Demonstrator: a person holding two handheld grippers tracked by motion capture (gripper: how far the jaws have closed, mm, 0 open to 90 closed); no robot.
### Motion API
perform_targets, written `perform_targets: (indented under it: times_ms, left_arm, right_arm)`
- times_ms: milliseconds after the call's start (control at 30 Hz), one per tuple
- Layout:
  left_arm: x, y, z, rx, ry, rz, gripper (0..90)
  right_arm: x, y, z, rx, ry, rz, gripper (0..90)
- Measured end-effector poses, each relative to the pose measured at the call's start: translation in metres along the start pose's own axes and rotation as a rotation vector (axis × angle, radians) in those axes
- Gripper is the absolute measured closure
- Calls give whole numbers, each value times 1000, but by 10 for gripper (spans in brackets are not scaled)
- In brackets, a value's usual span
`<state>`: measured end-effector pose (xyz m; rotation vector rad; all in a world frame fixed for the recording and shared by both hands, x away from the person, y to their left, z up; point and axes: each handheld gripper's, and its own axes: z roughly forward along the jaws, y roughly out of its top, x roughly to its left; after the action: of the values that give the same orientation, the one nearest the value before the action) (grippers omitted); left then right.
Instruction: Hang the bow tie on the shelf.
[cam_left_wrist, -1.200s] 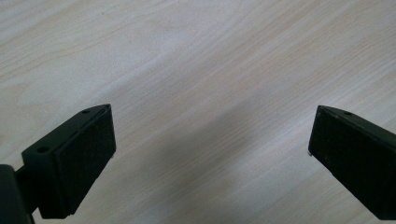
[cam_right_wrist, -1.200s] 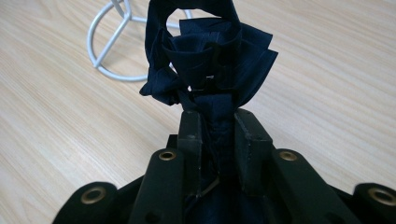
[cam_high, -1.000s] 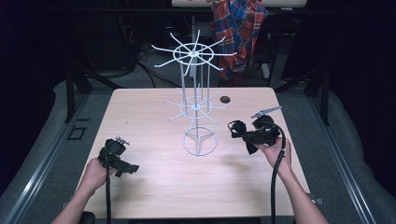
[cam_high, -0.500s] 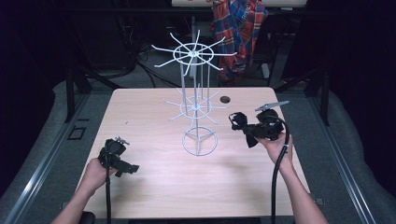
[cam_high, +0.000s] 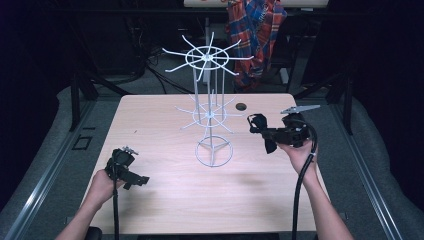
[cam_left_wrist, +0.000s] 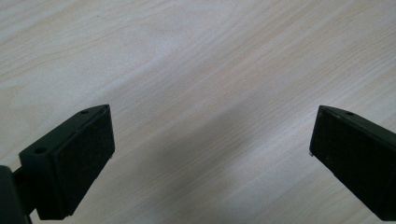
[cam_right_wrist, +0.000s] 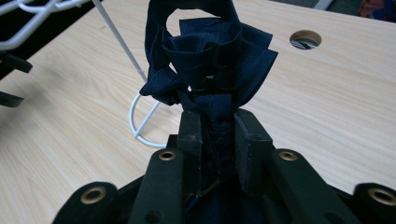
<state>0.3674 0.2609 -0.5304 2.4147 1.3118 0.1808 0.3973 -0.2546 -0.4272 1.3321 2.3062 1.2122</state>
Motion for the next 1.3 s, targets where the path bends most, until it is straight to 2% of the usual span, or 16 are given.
perform_targets:
  times_ms: [300, 700, 1100, 1300]
  left_arm:
    - [0, 0, 0, 9, 5, 3, 1]
    - [0, 0, 0, 9, 5, 10, 1]
    - [0, 0, 0, 10, 8, 10, 1]
    - [-1, 0, 0, 12, 6, 11, 1]
  right_arm:
    - [3, 7, -3, -37, 29, 6, 741]
    - [2, 9, -8, -59, 28, 6, 741]
    - [8, 13, -3, -52, 44, -9, 740]
    - [8, 14, 4, -25, 45, -12, 740]
